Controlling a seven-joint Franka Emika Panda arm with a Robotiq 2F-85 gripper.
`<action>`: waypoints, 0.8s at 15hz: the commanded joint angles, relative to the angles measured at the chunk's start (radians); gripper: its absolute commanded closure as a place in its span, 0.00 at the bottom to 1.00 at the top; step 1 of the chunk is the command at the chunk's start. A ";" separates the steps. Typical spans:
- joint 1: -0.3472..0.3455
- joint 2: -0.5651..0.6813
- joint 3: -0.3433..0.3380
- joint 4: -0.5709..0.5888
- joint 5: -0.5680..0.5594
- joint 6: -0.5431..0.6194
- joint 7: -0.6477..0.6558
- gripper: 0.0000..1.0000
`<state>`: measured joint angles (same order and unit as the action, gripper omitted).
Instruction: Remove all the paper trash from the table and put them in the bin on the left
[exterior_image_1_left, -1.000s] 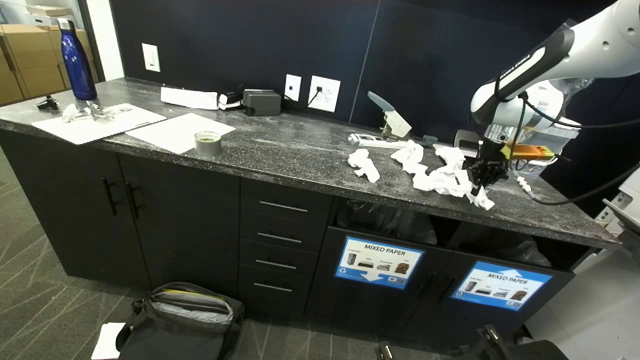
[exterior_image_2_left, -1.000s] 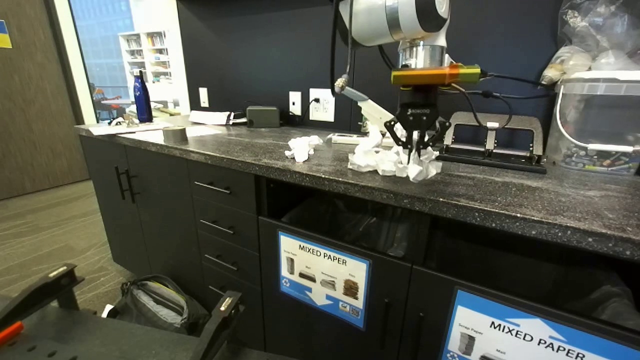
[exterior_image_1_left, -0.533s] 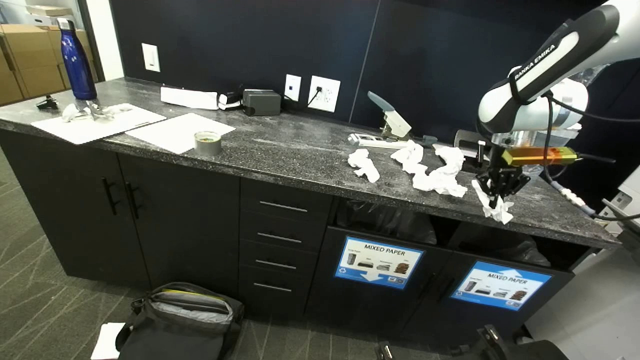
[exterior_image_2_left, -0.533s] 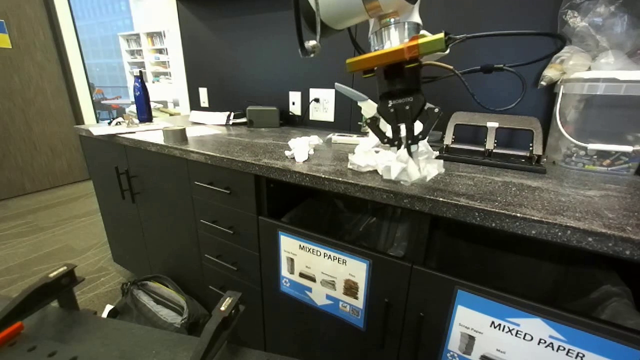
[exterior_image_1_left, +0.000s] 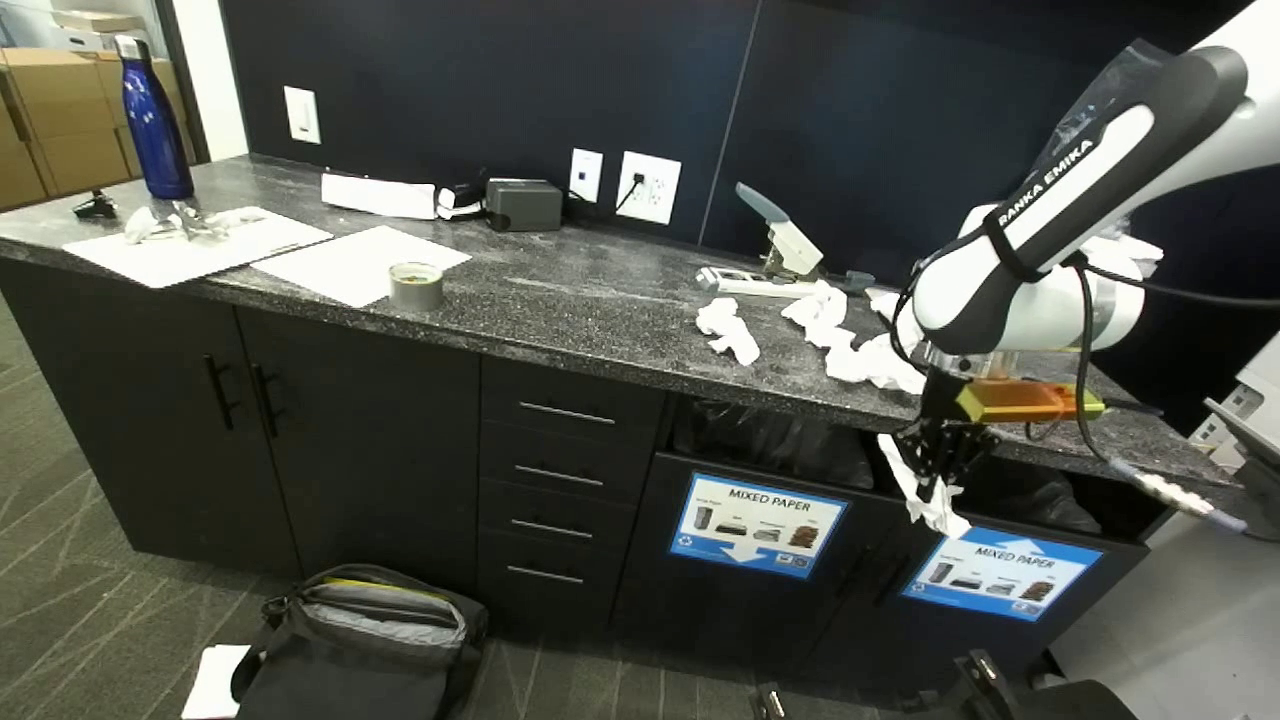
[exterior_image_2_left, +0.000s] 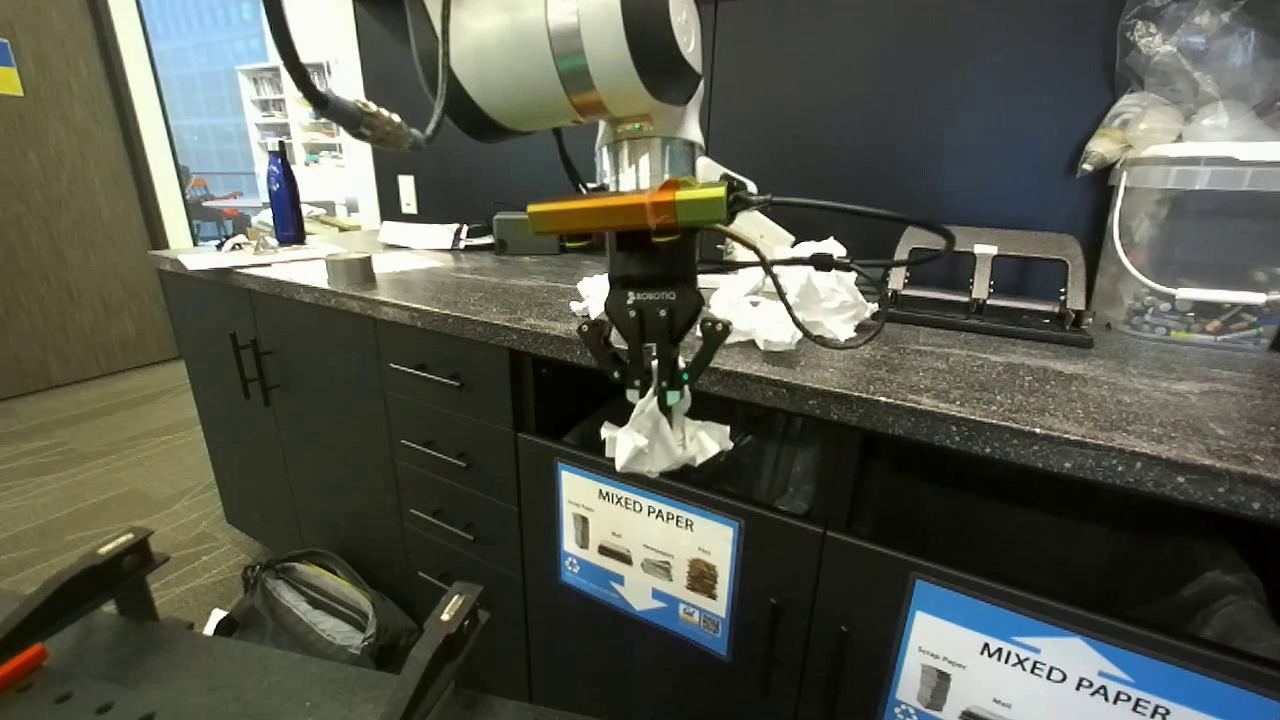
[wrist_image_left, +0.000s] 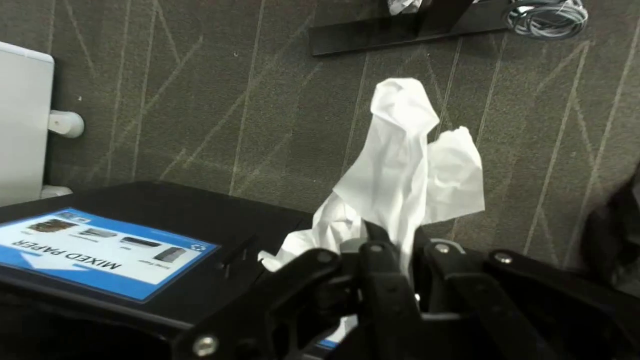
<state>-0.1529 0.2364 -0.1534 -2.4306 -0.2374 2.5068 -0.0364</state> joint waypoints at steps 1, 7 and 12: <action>-0.025 -0.059 0.001 -0.174 0.013 0.212 -0.114 0.88; -0.147 0.093 0.056 -0.251 0.022 0.701 -0.363 0.89; -0.311 0.282 0.161 -0.211 -0.144 1.089 -0.357 0.83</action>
<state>-0.3867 0.4140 -0.0319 -2.6733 -0.2811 3.3998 -0.4041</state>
